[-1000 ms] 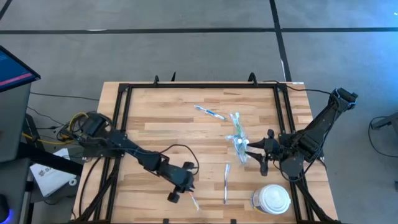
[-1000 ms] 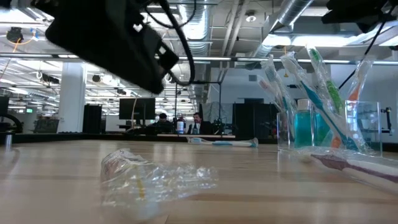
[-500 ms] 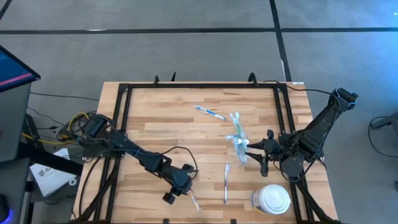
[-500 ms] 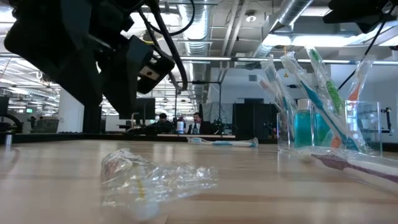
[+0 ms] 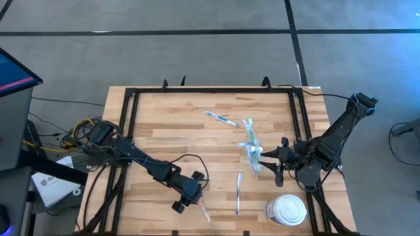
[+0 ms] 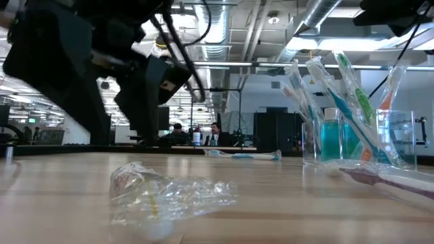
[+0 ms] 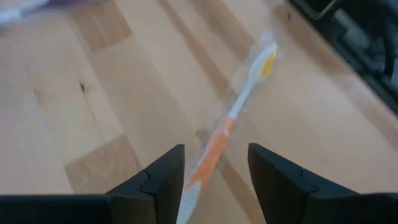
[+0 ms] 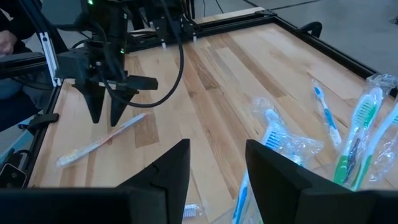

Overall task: Pick & Place toothbrushing station
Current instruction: Put the orange toothbrush into the top part transparent organizer

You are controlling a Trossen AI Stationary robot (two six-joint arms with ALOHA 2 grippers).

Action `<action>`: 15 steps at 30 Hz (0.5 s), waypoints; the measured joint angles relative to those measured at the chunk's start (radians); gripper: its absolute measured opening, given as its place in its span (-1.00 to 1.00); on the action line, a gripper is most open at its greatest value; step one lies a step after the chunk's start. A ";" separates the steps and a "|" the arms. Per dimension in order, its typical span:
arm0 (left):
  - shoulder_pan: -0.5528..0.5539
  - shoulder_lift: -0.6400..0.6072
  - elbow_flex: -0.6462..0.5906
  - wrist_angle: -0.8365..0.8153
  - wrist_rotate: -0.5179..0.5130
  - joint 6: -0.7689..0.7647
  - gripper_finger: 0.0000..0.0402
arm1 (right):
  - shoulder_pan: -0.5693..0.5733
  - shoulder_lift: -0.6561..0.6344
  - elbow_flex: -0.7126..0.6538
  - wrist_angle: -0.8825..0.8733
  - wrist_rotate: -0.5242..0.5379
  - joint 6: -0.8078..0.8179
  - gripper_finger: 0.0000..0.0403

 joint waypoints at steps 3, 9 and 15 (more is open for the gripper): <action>0.000 0.000 -0.011 0.002 -0.001 0.000 -0.15 | 0.000 0.000 0.000 0.000 0.000 0.000 -0.28; 0.000 0.000 -0.026 0.004 -0.038 0.017 -0.19 | 0.000 0.000 0.000 0.000 0.000 0.000 -0.29; 0.007 0.023 -0.032 0.001 -0.062 0.072 -0.18 | 0.000 0.000 0.000 0.000 0.001 0.000 -0.29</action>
